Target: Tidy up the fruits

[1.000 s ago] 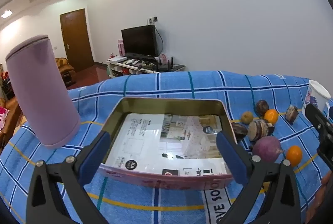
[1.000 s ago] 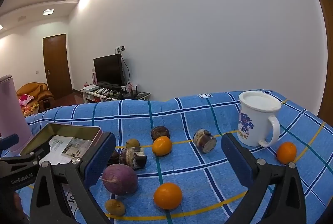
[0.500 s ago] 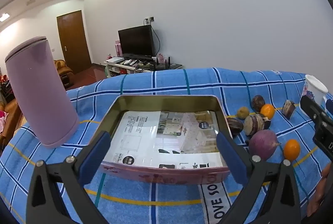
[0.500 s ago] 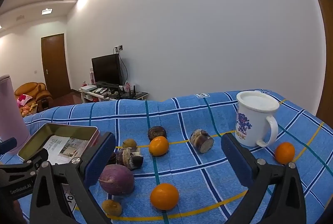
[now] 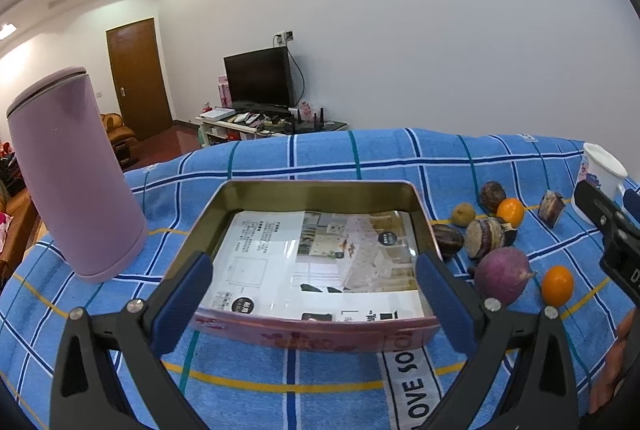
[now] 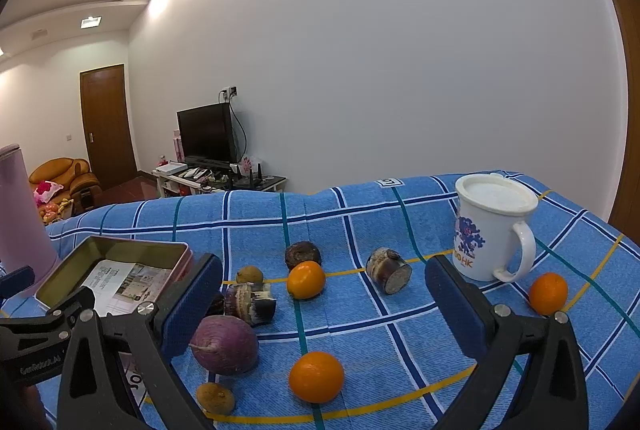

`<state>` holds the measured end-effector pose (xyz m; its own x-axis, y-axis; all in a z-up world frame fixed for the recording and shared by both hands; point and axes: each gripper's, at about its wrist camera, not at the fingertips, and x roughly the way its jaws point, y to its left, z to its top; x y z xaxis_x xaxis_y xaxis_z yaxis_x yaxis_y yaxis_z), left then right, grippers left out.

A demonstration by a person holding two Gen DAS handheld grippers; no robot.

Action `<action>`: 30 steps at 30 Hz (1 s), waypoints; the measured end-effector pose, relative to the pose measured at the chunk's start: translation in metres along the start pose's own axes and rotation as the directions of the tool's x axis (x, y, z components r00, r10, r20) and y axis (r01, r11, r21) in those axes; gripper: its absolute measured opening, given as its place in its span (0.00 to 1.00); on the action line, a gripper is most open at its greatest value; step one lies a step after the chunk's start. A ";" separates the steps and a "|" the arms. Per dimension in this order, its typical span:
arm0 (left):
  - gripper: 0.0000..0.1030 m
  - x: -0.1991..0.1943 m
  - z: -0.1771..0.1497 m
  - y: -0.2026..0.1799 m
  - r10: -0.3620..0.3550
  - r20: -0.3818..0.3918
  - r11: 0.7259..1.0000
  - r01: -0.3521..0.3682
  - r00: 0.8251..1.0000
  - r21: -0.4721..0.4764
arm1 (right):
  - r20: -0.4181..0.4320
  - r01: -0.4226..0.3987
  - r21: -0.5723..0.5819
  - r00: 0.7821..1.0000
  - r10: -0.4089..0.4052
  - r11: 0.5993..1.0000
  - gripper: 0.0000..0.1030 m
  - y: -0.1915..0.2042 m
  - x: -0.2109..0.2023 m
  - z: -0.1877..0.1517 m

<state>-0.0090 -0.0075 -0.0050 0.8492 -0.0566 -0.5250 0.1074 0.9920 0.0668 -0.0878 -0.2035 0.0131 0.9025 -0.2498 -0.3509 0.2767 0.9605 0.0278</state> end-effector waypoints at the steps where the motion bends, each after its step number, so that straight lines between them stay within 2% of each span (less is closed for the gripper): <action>1: 1.00 0.000 0.000 -0.001 0.000 0.000 1.000 0.000 1.000 0.003 | 0.000 0.000 0.001 1.000 0.000 1.000 0.99 0.000 0.000 0.000; 30: 1.00 0.001 -0.003 -0.003 0.020 0.002 1.000 -0.020 1.000 0.019 | -0.021 0.009 0.016 1.000 -0.009 1.000 0.99 -0.012 0.000 0.005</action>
<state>-0.0102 -0.0100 -0.0083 0.8522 -0.0366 -0.5219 0.0997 0.9906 0.0933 -0.0893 -0.2157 0.0176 0.8927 -0.2558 -0.3710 0.2905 0.9560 0.0398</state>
